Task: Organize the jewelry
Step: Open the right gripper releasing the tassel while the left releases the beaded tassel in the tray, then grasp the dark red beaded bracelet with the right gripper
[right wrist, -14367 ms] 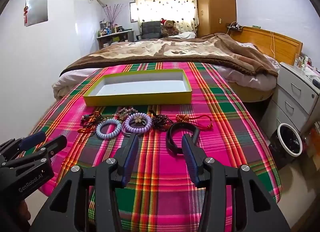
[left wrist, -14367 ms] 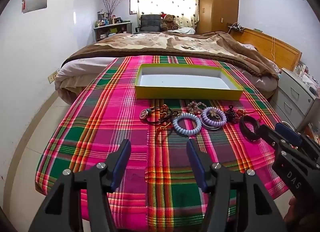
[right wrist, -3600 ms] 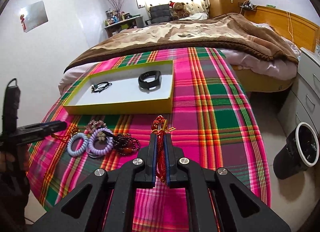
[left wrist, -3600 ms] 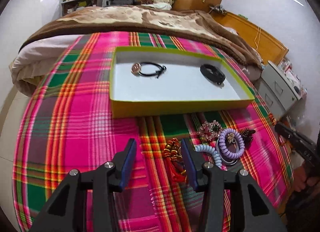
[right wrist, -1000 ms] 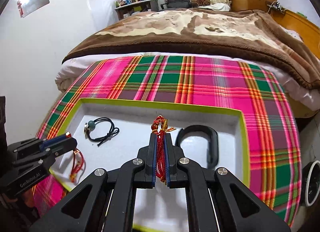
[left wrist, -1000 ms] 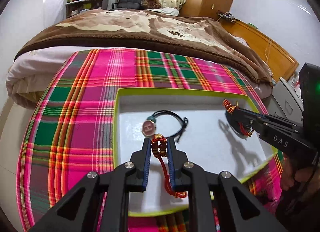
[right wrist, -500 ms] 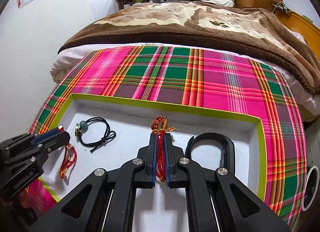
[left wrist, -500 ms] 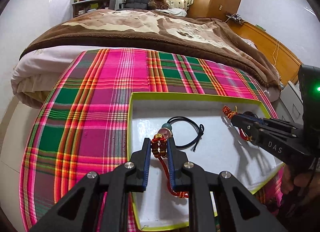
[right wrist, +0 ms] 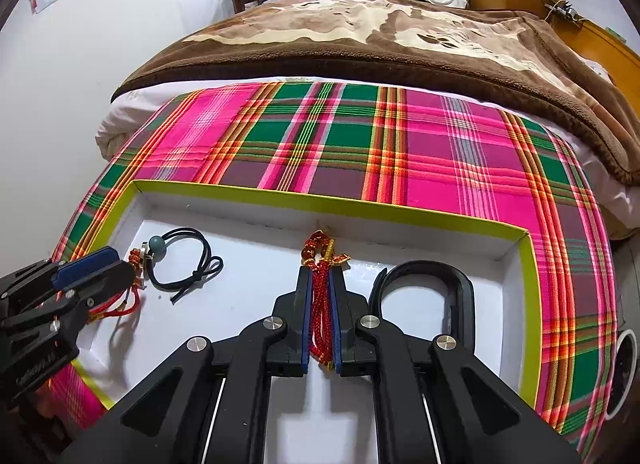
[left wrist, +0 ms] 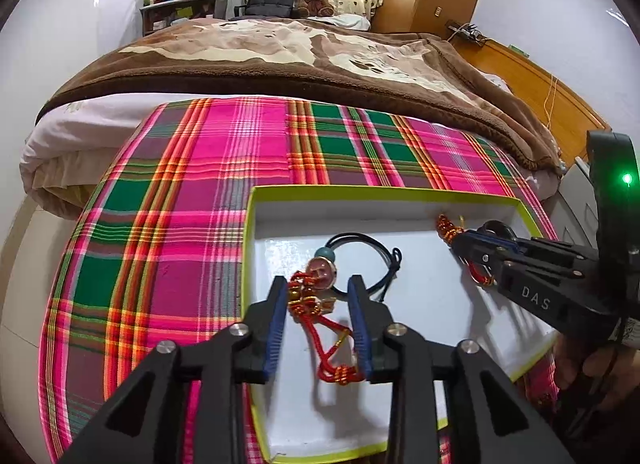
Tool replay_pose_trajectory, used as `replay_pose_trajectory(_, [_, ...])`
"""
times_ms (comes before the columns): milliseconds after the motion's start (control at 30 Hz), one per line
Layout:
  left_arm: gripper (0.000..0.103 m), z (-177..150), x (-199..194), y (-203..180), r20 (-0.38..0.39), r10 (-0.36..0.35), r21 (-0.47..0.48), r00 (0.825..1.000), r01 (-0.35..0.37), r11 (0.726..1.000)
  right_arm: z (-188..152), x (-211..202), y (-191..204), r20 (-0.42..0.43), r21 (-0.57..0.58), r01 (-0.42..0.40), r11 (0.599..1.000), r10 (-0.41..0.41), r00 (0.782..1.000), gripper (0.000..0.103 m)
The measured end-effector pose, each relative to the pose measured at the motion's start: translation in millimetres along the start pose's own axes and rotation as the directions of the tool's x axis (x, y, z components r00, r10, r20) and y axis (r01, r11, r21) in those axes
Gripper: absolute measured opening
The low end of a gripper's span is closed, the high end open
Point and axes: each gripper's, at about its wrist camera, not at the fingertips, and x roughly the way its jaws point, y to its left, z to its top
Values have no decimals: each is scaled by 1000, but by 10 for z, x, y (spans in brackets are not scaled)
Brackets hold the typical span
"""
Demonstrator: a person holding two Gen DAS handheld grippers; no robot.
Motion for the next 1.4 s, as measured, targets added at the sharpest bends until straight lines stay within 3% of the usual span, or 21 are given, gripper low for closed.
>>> replay_pose_trajectory(133, [35,1,-16,-4,-4,2,-5,1000,-2,1000,-1,-37,-18,16,11,-6,1000,6,1000,19])
replay_pose_trajectory(200, [37,-3,-42,-29,2,10,7,1000,-10,1000,2,-68,-23,25,16,-14,1000,13,1000,37])
replay_pose_trajectory(267, [43,-8,-66,-39,1,0,0,1000,0,1000,4,-106,-22,35,20,-29,999,28,999,42])
replay_pose_trajectory(667, [47,-141,-616,-80,87,-35,-7,996,36,999,-174,-706,8,144,29,-76,997,71,987,43])
replay_pose_trajectory(1000, [49,-503,-1001,-128,116,-73,-5,991,74,997,-673,-1227,-158,214,63,-78,995,63,975,43])
replay_pose_trajectory(1200, [49,-717,-1078,-129,109,-105,-22,989,108,994,-1031,-1351,-324,212,103,-101,990,77,974,43])
replay_pose_trajectory(1400, [49,-898,-1095,-144,94,-136,-28,986,139,990,-1317,-1294,-332,172,57,-121,991,110,979,43])
